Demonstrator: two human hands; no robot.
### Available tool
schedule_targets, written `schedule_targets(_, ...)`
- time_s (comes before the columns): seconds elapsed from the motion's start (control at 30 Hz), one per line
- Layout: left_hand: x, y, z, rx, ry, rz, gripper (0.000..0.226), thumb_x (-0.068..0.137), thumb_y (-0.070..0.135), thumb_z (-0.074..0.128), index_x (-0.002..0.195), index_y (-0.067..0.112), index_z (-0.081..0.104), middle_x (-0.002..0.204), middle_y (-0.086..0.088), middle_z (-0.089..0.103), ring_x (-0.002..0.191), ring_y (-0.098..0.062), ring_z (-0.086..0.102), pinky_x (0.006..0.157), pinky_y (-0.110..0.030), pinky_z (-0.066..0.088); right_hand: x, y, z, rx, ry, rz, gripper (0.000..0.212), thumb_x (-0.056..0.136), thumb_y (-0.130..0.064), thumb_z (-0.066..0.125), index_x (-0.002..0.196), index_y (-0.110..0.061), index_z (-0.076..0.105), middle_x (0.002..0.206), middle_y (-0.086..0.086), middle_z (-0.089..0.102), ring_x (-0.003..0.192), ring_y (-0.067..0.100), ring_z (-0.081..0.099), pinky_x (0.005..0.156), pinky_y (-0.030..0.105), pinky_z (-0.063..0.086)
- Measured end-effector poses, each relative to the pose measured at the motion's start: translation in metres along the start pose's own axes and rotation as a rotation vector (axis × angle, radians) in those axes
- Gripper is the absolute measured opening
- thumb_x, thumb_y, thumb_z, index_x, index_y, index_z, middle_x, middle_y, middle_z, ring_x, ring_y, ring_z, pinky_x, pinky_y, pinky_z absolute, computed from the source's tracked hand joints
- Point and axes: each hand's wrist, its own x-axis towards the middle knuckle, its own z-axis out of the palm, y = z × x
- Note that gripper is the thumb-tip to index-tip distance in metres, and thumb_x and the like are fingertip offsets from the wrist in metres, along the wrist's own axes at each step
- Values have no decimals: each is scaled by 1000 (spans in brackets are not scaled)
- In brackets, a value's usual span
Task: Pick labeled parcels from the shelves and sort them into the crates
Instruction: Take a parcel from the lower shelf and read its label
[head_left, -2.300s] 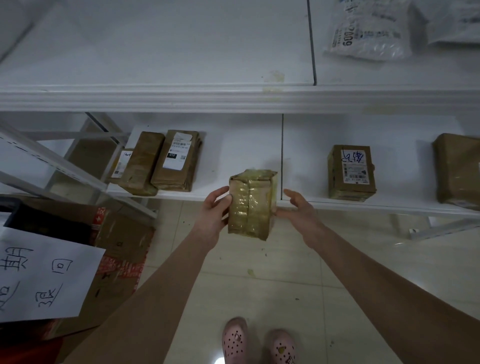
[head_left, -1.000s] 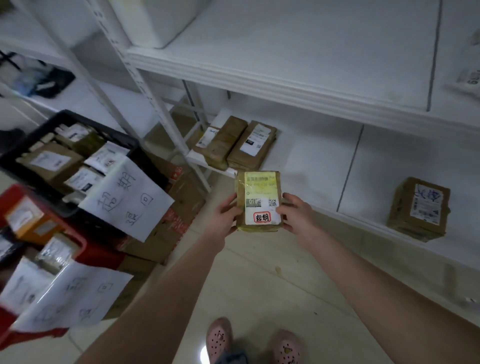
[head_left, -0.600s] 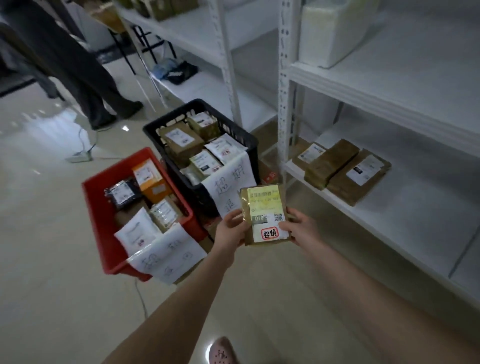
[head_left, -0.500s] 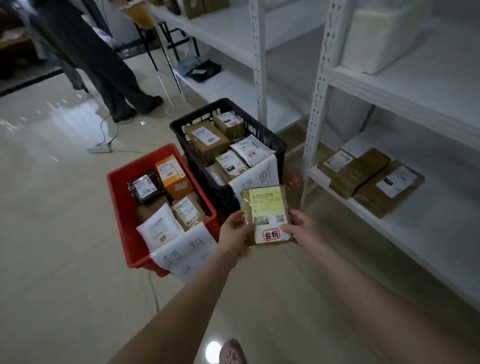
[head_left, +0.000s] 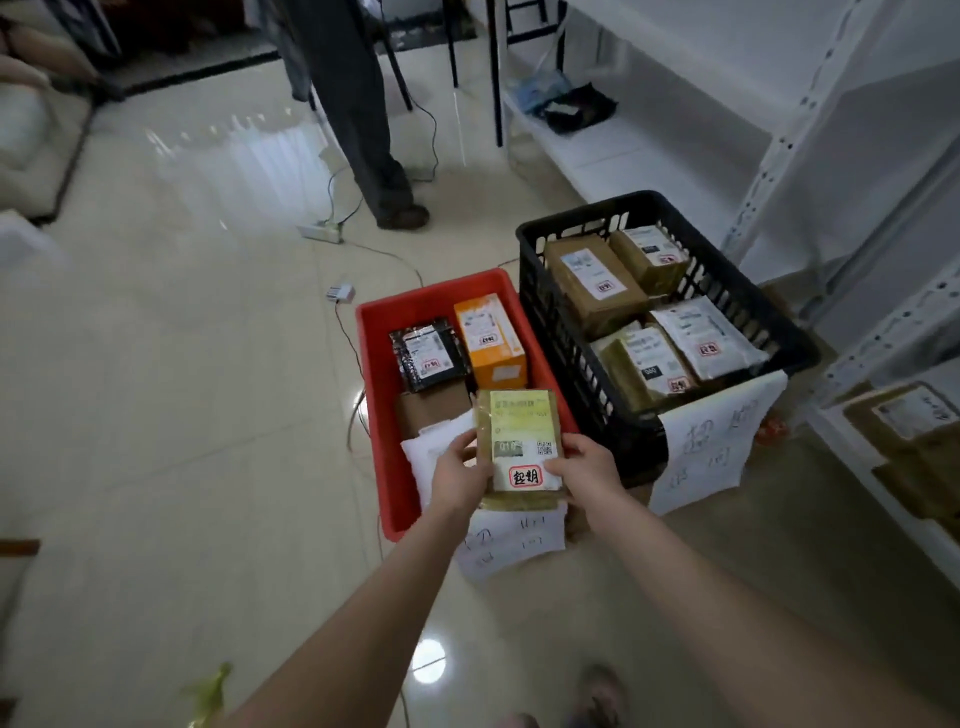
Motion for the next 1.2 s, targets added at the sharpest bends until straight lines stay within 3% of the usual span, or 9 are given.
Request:
schedule_targets(0.13, 49, 3, -14, 23, 71, -19, 48, 90, 5, 58, 135, 19, 50, 107, -1, 65, 91, -21, 69, 78, -45, 59, 45, -27, 30, -90, -53, -17, 52, 86, 1, 62, 135, -11, 51, 122, 11, 63, 94, 24, 66, 84, 42, 56)
schedule_targets(0.23, 91, 13, -22, 24, 112, -28, 52, 89, 10, 61, 138, 19, 46, 116, -2, 64, 92, -19, 69, 77, -43, 59, 87, -50, 53, -165, -86, -54, 48, 87, -2, 62, 133, -11, 54, 124, 8, 63, 97, 22, 65, 86, 39, 55)
schedule_targets(0.33, 142, 22, -35, 19, 184, -30, 49, 91, 12, 60, 137, 18, 47, 121, -6, 64, 96, -20, 68, 80, -42, 59, 136, -72, 82, -243, -147, -81, 40, 87, -9, 63, 126, -17, 60, 118, 3, 67, 85, 13, 63, 73, 33, 56)
schedule_targets(0.47, 197, 17, -51, 25, 211, -111, 43, 90, 15, 60, 132, 16, 53, 113, -3, 68, 95, -19, 69, 80, -38, 59, 189, -86, 115, -309, -214, -69, 42, 88, -8, 63, 130, -10, 58, 125, 7, 64, 101, 19, 62, 75, 25, 51)
schedule_targets(0.6, 237, 12, -64, 25, 250, -193, 41, 88, 2, 49, 127, 12, 55, 108, -6, 69, 92, -23, 69, 72, -36, 59, 230, -89, 149, -383, -278, -29, 42, 90, -11, 62, 131, -9, 56, 125, 9, 63, 100, 22, 61, 87, 35, 53)
schedule_targets(0.77, 269, 4, -79, 63, 262, -218, 48, 84, -2, 49, 131, 11, 53, 110, -7, 68, 96, -24, 67, 82, -42, 58, 258, -83, 180, -423, -303, 15, 47, 90, -11, 62, 136, -11, 51, 127, 8, 62, 106, 24, 61, 87, 38, 54)
schedule_targets(0.9, 279, 12, -83, 88, 275, -145, 64, 83, -7, 52, 142, 15, 40, 119, -7, 62, 104, -24, 63, 88, -45, 55, 264, -82, 189, -340, -284, 14, 52, 88, 3, 58, 138, -7, 47, 127, 13, 61, 106, 26, 62, 70, 28, 51)
schedule_targets(1.03, 266, 5, -83, 191, 245, -168, 64, 80, -1, 61, 139, 13, 40, 125, -7, 60, 108, -23, 61, 91, -43, 53, 255, -73, 183, -385, -226, -19, 51, 87, 2, 61, 136, -8, 49, 128, 10, 59, 98, 15, 56, 77, 26, 48)
schedule_targets(1.2, 265, -4, -78, 354, 178, -182, 62, 81, 6, 67, 137, 11, 40, 126, -4, 59, 108, -22, 60, 88, -35, 53, 253, -56, 178, -524, -215, -34, 55, 83, -2, 64, 134, -17, 49, 123, 5, 64, 102, 20, 62, 86, 41, 55)
